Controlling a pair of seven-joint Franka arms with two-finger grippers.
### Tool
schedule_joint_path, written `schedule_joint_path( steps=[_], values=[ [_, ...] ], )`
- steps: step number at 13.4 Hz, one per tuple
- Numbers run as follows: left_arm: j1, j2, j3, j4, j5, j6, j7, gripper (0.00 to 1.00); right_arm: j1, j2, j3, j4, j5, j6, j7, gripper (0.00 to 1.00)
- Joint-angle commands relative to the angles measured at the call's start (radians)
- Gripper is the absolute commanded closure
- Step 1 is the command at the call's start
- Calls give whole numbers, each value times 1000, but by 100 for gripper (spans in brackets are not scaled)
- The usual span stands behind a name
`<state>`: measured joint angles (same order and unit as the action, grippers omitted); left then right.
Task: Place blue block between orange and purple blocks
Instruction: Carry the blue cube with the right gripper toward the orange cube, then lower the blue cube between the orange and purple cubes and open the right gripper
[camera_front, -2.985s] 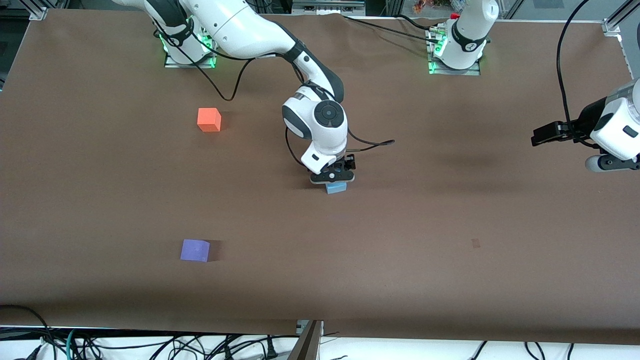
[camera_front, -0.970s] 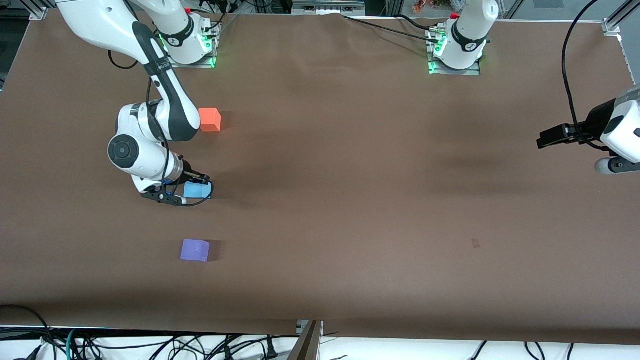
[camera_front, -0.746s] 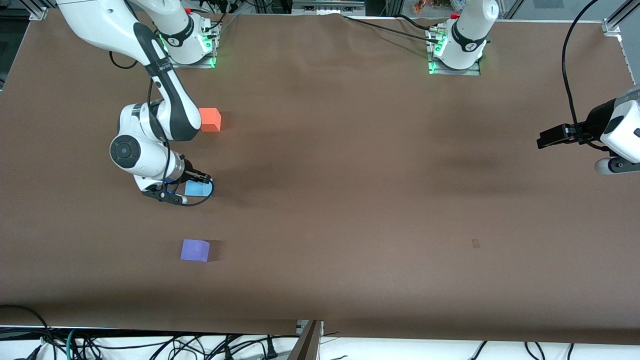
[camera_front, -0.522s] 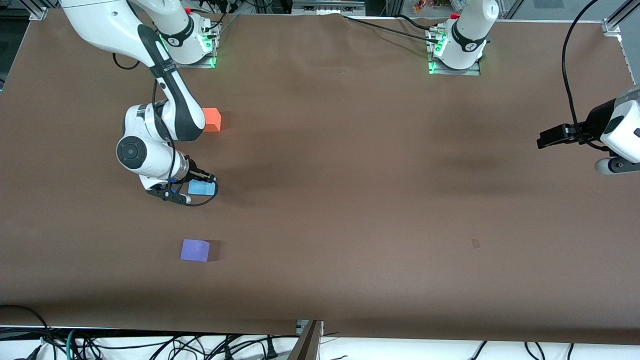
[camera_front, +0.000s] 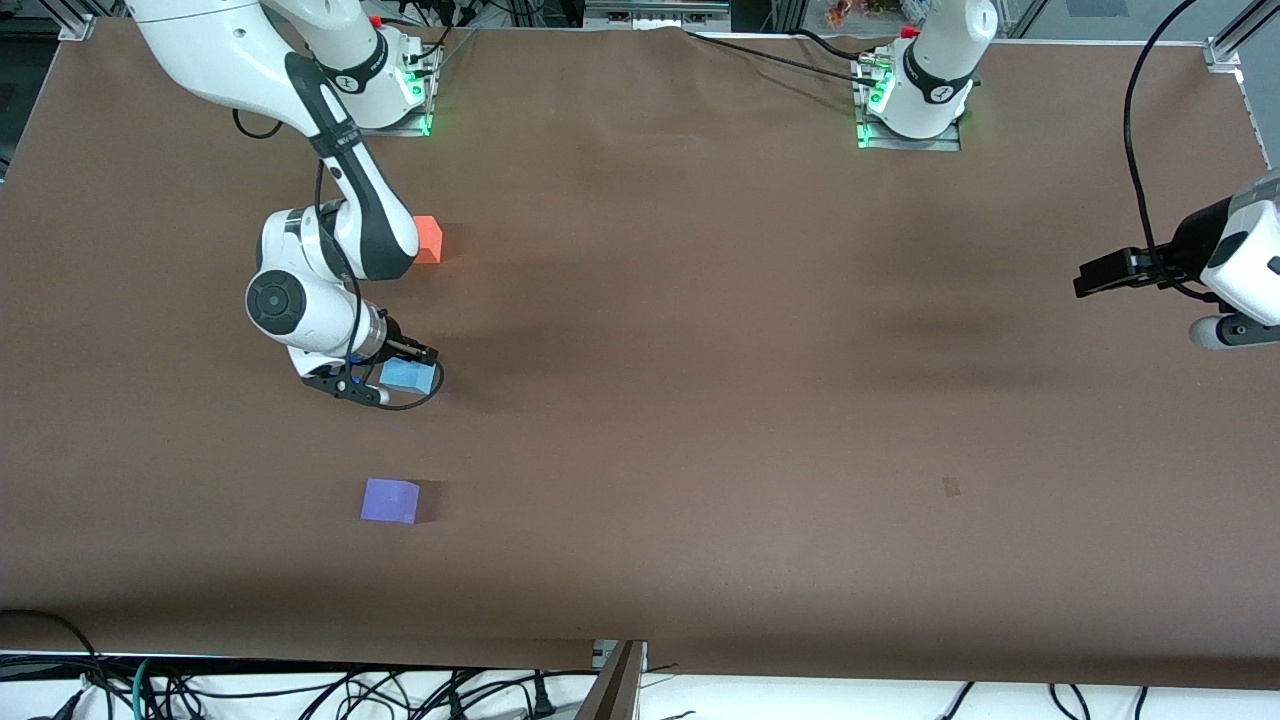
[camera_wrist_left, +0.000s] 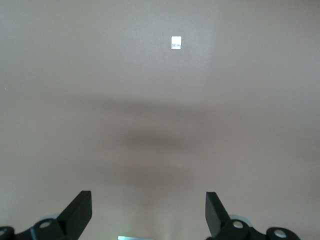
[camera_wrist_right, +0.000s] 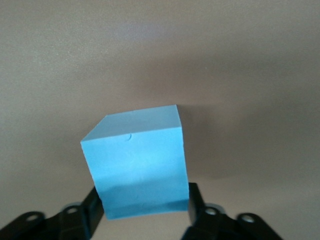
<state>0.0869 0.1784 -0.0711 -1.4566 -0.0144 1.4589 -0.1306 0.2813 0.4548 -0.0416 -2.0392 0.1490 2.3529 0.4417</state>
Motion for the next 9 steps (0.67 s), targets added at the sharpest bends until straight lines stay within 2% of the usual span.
schedule_joint_path(
  steps=[1,4,7,9],
  values=[
    [7,12,-3,27,-16,-6,20,0,3,-28,2,-1,18,-7,6,1],
    [7,12,-3,27,-16,-6,20,0,4,-70,-1,71,18,-116,38,1],
    [7,12,-3,27,-16,-6,20,0,1,-168,-11,146,9,-240,-9,1],
    [7,12,-3,27,-16,-6,20,0,3,-185,-4,255,15,-379,-32,1]
  ],
)
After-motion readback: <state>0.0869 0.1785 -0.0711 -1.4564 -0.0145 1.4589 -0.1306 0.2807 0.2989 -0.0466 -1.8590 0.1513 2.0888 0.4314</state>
